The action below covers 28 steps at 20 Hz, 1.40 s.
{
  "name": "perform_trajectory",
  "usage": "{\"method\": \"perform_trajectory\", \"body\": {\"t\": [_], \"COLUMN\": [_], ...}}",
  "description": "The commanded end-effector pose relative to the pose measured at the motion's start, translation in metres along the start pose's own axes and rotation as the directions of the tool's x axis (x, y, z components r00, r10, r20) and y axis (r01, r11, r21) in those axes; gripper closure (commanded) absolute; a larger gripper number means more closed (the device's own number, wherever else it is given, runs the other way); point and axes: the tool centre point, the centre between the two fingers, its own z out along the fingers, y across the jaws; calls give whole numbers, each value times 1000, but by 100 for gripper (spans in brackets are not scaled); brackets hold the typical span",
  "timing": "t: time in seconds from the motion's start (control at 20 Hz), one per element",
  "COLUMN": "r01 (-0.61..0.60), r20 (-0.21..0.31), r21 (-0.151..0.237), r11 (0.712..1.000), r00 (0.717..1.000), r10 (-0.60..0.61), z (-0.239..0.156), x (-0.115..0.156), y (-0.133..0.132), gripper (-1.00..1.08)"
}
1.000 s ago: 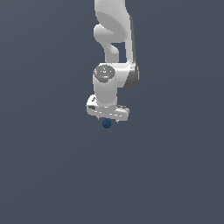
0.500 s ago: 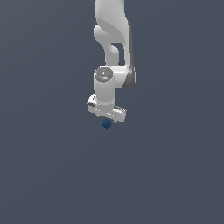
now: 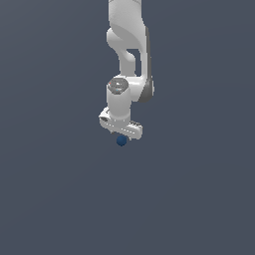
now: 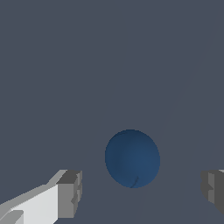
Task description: Pick up the object and move it to a goal position.
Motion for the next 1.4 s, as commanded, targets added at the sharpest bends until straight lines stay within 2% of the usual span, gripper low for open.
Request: {"method": "perform_trajectory", "body": {"t": [0.0, 0.4, 0.65, 0.7, 1.35], "r01": [-1, -4, -4, -4, -4], "r20": [0, -1, -1, -1, -2], "r21": [0, 0, 0, 0, 1], "r11": [1000, 1000, 1000, 1000, 1000], "r00": [1000, 1000, 1000, 1000, 1000], "r10": [1, 4, 4, 4, 4], "z": [6, 41, 48, 48, 45], "x": [0, -1, -1, -1, -1], "y": [0, 1, 1, 1, -1], "gripper": [-92, -92, -92, 108, 108]}}
